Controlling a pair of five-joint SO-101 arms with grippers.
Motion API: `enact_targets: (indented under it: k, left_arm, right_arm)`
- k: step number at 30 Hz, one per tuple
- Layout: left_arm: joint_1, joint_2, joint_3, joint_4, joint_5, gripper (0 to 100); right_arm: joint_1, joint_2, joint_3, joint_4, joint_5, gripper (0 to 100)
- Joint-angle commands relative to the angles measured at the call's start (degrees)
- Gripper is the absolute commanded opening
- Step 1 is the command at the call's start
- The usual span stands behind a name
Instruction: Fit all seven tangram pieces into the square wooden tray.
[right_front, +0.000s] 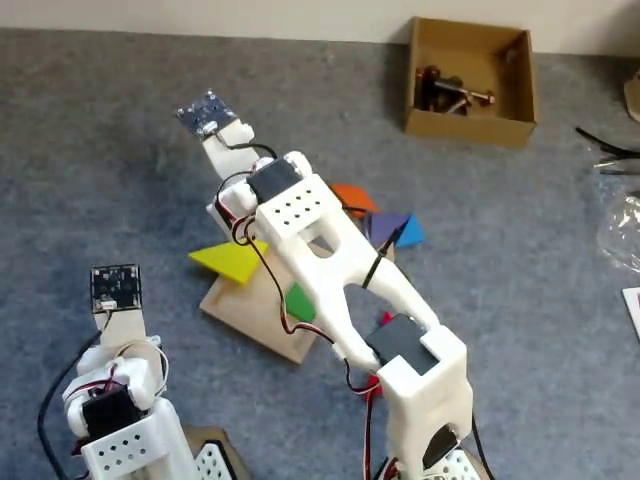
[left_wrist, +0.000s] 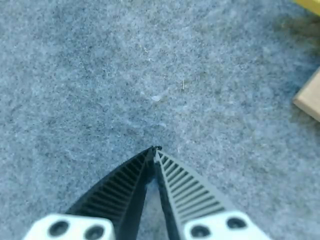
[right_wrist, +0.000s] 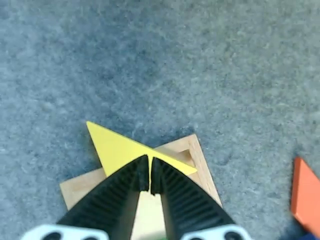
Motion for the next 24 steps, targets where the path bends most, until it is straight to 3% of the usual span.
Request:
enact_targets:
  k: [1, 24]
  left_arm:
    - [0.8, -0.3, 1.2, 0.5, 0.5, 1]
    - [0.8, -0.3, 1.2, 0.5, 0.5, 1]
  right_arm:
    - [-0.7, 1.2, -5.7, -3.1, 0.1, 0.9]
    - [-2.8, 28.1, -37.8, -3.1, 0.4, 0.9]
